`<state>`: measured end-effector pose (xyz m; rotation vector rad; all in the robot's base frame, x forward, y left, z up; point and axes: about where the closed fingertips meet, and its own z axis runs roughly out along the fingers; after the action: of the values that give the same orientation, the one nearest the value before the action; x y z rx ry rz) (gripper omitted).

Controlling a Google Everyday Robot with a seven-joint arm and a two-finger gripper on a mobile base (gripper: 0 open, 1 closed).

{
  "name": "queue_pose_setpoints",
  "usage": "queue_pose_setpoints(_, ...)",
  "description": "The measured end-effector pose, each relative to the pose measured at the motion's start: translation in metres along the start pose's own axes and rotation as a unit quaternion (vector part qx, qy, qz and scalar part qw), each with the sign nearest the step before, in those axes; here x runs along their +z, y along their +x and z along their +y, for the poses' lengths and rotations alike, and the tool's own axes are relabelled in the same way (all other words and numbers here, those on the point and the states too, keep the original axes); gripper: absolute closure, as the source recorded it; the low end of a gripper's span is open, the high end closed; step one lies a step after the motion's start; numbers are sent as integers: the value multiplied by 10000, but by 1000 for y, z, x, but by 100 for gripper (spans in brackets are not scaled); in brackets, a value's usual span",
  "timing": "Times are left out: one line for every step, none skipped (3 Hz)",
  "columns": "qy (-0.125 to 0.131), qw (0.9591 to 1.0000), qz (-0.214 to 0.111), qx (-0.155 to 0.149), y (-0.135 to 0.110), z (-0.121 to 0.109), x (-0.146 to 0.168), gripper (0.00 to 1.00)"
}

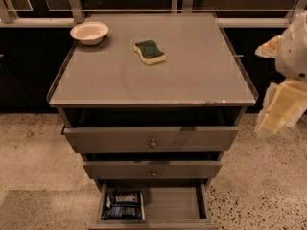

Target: Pick blue chip bag from bottom drawer and place on counter

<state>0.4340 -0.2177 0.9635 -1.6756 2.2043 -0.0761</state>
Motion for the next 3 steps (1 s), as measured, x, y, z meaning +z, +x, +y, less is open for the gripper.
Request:
queue_pose_setpoints(-115,9976,-679,90,4,40,41,0)
queue_pose_setpoints(-460,9865,-1519,416,-12,89,106,0)
queue_pose_setpoints(-1159,9632,-2276,834,-40,141,199,0)
